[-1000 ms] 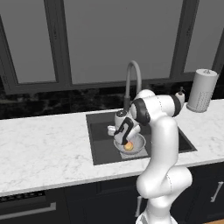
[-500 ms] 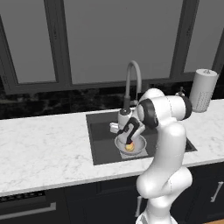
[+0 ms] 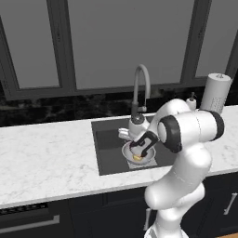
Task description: Put the colander in the sink, put the apple, peach in the colander, and turn on the sink faucet and pour water over the colander.
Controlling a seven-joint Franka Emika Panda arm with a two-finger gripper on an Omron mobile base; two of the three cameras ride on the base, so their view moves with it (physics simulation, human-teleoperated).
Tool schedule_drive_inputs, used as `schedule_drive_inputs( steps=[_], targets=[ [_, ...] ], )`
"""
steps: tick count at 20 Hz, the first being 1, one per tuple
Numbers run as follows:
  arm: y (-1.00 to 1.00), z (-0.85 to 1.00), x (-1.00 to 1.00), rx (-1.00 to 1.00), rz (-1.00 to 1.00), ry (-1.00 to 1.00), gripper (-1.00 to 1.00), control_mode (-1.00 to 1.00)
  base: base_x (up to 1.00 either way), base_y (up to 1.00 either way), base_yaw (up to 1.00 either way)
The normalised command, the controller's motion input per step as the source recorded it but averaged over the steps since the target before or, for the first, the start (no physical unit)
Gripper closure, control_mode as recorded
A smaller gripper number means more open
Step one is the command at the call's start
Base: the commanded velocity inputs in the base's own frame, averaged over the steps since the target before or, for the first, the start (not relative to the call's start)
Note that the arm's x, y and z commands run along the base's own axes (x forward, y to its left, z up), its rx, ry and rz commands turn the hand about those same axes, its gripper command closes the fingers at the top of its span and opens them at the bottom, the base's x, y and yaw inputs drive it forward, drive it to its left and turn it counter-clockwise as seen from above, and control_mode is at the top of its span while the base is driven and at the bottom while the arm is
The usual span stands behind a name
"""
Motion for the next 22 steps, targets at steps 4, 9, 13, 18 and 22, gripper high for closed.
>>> schedule_drive_inputs(
  steps=[4,9,13,18,22],
  targets=[
    [0.11,0.55,-0.39,0.0,0.07,-0.11,-1.0,-1.0,0.0,0.0,0.0],
    [0.06,0.54,-0.35,0.0,0.1,-0.08,-1.0,-1.0,0.0,0.0,0.0],
    [0.02,0.54,-0.28,0.0,0.1,-0.09,-1.0,-1.0,0.0,0.0,0.0],
    [0.0,0.54,-0.26,0.0,0.08,-0.13,-1.0,-1.0,0.0,0.0,0.0],
    [0.0,0.52,-0.17,0.0,0.09,-0.14,-1.0,-1.0,0.0,0.0,0.0]
  ],
)
